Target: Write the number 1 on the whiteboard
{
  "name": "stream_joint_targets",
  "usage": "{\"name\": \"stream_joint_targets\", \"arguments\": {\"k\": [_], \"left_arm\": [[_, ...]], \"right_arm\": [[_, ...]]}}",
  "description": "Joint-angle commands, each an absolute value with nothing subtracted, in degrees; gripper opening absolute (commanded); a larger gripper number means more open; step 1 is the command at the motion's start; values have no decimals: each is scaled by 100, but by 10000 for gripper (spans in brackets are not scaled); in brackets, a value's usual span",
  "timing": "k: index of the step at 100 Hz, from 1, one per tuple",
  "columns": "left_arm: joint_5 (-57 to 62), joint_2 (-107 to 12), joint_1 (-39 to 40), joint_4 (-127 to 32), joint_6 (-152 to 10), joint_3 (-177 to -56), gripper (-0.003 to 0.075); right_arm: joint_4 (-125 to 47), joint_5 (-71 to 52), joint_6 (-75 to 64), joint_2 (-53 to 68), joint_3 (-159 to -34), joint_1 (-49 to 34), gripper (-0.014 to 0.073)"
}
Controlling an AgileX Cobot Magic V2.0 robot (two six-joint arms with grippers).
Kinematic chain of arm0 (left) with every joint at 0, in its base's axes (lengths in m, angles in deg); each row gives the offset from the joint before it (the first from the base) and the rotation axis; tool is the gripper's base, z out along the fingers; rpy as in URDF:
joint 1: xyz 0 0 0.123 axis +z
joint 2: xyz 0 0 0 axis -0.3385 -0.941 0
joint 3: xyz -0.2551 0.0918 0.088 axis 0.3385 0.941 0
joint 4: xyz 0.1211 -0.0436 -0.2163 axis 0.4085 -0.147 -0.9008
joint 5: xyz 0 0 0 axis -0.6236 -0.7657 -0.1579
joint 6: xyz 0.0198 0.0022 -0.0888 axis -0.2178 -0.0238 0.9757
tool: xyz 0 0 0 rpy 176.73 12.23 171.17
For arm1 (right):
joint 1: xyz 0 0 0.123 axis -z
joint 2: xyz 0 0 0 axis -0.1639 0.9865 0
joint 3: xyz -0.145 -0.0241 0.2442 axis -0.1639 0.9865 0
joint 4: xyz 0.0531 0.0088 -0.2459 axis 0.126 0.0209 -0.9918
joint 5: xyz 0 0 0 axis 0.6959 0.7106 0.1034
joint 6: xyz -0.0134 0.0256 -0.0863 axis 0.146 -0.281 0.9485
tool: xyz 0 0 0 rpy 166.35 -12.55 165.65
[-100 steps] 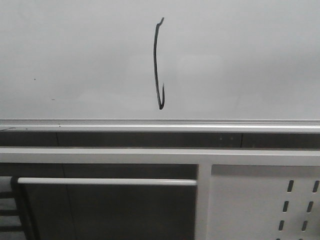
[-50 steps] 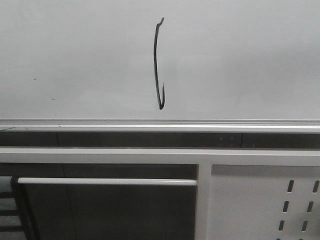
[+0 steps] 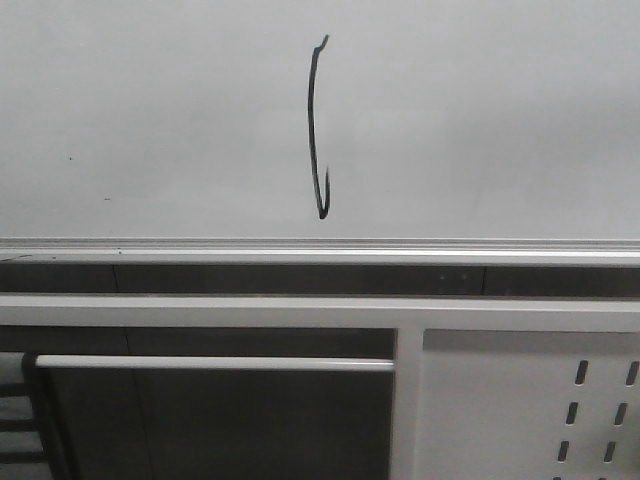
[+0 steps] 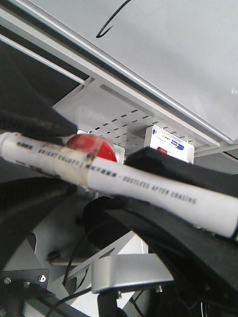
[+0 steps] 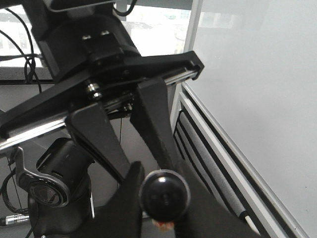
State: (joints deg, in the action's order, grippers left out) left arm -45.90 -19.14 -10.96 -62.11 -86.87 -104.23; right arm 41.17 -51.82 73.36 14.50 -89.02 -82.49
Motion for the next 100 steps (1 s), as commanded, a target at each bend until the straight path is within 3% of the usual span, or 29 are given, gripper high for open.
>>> {"name": "stream_joint_targets", "arguments": {"k": [1, 22, 49, 81, 91, 100], "left_arm": [[-4359, -1996, -1130, -6436, -8629, -10607, 169], [-4359, -1996, -1130, -6412, -8629, -10607, 138], [-4359, -1996, -1130, -6305, -8629, -10607, -18], [-4226, -1996, -1130, -6282, -8629, -10607, -18], [-4154, -1996, -1130, -6282, -8629, -10607, -18], [-4129, -1996, -1130, -6282, -8629, -10607, -18]], "right_arm": [[3987, -5163, 7417, 1370, -9085, -8252, -79], [3987, -5104, 7417, 1370, -9085, -8252, -79], [3987, -5096, 7417, 1370, -9085, -8252, -79], [3997, -5096, 7417, 1370, -9085, -8252, -76], [3996, -5096, 7417, 1370, -9085, -8252, -15], [3996, -5096, 7417, 1370, -9085, -8252, 91]]}}
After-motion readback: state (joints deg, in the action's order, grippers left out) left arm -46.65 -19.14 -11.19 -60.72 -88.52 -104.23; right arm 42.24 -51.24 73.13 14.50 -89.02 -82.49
